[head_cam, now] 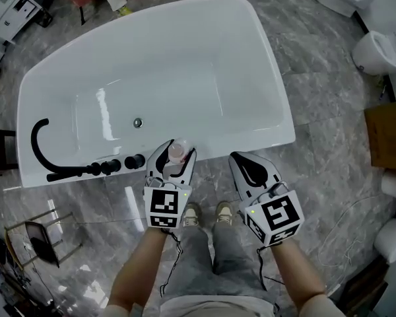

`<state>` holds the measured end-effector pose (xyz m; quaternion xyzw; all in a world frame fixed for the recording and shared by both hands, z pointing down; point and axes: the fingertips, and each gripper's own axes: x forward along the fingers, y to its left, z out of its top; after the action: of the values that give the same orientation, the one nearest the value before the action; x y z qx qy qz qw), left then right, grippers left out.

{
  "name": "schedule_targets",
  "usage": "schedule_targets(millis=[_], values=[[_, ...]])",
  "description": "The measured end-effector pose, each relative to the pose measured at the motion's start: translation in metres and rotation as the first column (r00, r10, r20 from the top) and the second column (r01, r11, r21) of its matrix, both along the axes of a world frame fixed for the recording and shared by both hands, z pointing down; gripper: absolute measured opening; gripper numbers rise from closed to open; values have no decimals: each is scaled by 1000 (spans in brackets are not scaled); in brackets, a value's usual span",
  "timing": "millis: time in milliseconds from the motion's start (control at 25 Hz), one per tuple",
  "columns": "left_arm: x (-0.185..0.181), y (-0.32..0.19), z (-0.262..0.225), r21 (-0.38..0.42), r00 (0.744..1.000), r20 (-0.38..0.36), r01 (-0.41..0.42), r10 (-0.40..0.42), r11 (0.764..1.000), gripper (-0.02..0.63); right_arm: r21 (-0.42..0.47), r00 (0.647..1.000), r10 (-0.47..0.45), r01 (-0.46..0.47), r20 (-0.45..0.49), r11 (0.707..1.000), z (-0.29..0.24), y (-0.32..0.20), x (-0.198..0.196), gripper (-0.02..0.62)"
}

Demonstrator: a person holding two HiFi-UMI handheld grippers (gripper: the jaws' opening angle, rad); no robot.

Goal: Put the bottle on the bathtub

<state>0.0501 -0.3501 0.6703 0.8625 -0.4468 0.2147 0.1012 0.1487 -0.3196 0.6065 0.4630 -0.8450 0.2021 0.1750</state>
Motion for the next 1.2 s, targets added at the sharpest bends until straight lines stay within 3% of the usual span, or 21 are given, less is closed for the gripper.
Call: schedule_targets(millis=[320,640,720,840,880,1200], values=[[-2,2,28,-3,999,36,8,-8,1000,227,29,1000,6,-5,-21,1000,11,1,6,29],[0,8,33,16,997,69,-28,27,999,230,-4,1000,25,-25,4,1000,18,13,3,29],[1,11,37,-20,998,63,-27,29,999,232,-23,1000,20,-19,5,1000,17,17,-2,29],[-2,21,43,-142,1000,-9,-28,27,989,330,-35,1000,10,-10,-2,999,10,23,-10,29],[-4,25,41,-163,999,-24,-29,25,986,336,-34,1000,11,-12,-6,999,5,24,-12,29],[-19,44,-29,-172,995,-30,-95,91,981,334,13,999,39,-39,-14,999,-79,25,-18,29]])
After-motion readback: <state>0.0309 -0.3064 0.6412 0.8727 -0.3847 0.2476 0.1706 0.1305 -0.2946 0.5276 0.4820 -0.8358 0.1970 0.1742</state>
